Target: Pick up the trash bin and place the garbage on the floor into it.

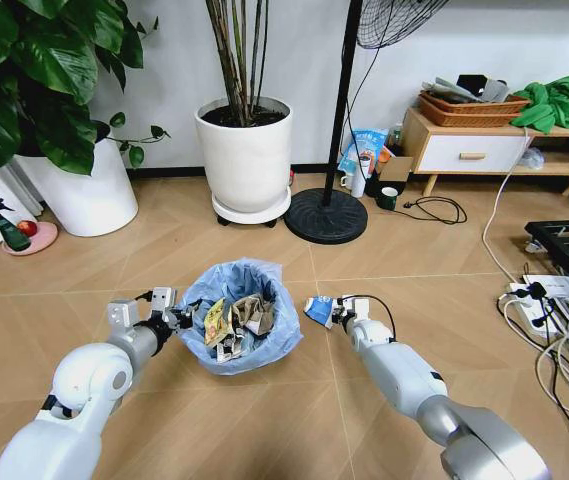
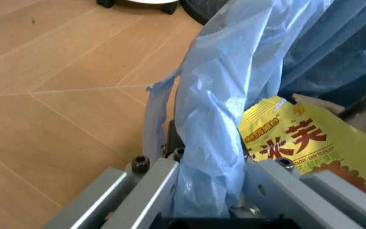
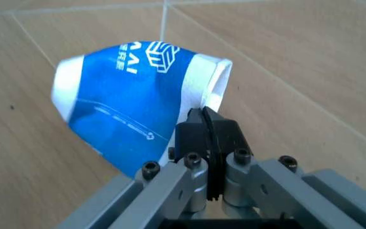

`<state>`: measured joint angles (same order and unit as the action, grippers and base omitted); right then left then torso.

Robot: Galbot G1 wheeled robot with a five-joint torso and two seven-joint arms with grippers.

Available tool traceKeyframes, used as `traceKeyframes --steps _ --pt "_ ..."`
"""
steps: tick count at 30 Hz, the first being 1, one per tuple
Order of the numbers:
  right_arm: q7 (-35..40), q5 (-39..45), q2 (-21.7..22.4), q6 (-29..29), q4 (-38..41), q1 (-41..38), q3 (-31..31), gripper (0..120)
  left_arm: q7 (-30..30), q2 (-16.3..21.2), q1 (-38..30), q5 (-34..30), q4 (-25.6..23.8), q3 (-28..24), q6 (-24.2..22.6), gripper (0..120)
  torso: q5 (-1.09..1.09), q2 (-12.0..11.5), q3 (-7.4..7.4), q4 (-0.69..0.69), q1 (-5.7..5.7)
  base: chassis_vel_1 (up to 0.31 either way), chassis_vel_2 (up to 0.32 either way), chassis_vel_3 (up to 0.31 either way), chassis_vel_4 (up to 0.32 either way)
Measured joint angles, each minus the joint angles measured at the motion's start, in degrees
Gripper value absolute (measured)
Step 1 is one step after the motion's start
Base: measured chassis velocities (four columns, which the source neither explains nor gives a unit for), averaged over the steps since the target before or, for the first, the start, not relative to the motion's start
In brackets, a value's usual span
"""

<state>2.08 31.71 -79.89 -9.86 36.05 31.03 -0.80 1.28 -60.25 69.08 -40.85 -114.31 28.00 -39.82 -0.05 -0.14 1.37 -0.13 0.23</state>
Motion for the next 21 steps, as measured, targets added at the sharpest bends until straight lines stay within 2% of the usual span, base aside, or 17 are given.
traceKeyframes --steps 11,14,21 --pt "0.9 0.1 3.3 -2.4 12.0 3.2 -1.8 0 0.1 0.0 0.4 0.0 -0.5 0.1 0.0 0 0.02 0.0 0.00 0.00 0.00 0.000 0.000 0.000 0.000" --pt "1.9 1.6 4.9 -4.7 19.9 4.2 -3.8 0 0.2 -0.1 0.6 0.0 -0.5 0.2 0.0 0 0.00 0.0 -0.01 0.00 0.00 0.000 0.000 0.000 0.000" --pt "2.0 3.1 7.2 -5.4 28.2 3.4 -5.7 0 0.3 0.1 0.7 0.0 -0.6 0.5 -0.1 0 0.01 0.0 0.00 0.00 0.00 0.000 0.000 0.000 0.000"
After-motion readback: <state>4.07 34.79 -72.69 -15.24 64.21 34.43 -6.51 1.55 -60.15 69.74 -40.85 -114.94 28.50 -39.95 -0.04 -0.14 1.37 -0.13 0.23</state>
